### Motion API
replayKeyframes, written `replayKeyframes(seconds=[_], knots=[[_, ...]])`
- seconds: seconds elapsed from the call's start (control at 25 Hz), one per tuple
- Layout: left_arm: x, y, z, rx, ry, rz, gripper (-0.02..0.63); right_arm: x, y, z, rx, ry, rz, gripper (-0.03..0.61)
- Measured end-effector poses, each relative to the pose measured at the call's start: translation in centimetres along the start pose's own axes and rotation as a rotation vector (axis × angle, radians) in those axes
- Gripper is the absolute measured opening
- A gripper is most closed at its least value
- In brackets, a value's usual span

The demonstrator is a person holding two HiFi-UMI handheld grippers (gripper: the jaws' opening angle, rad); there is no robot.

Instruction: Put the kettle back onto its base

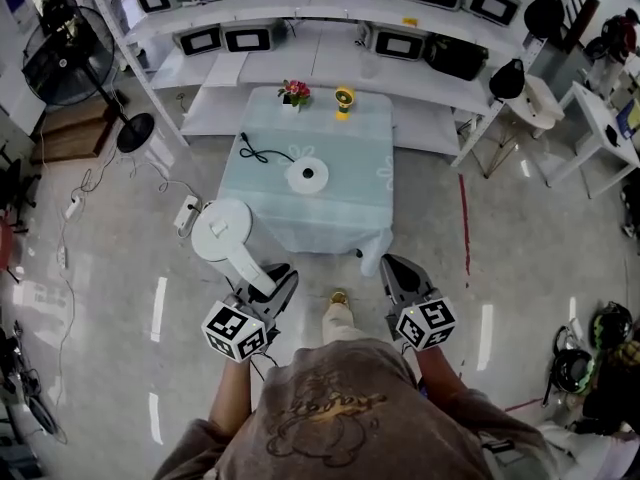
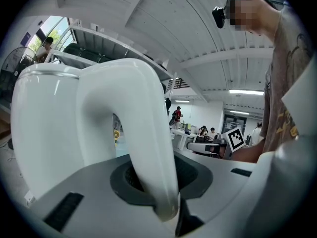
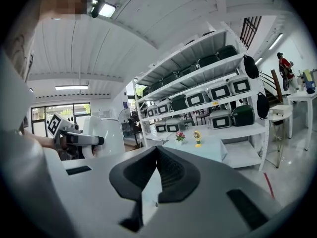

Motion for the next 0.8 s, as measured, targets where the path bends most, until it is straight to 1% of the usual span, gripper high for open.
replayKeyframes(seconds=[0.16,0.4,0.6,0.8], knots=[[4.5,-2.6,-2.6,0.007,0.023,-0.008,0.095,3.7,3.8,-2.0,0.000,0.000,-0.006,0.000],[10.5,-5.3,-5.0,0.058,0.034,-0.004,0.095,7.6,8.8,-3.9,0.007,-0.007,-0.016,0.000],[14.5,-7.3,-6.2,0.079,0.024,0.004,0.097,10.1,11.2,-5.2,0.003,-0.014,-0.029,0.000],[17.5,-9.3,-6.8,0.115,0.019,0.023,0.097,11.5,12.9,-5.2,0.018,-0.023,-0.007,0.000]])
Point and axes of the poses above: the fingertips, and each gripper's own axes: x forward along the fingers, y to its right, z out of its underside, the point moved 3 cm from there along -x, backward along the fingers, and after that the axes turned 5 degrees about -z, right-handed, at the moved point
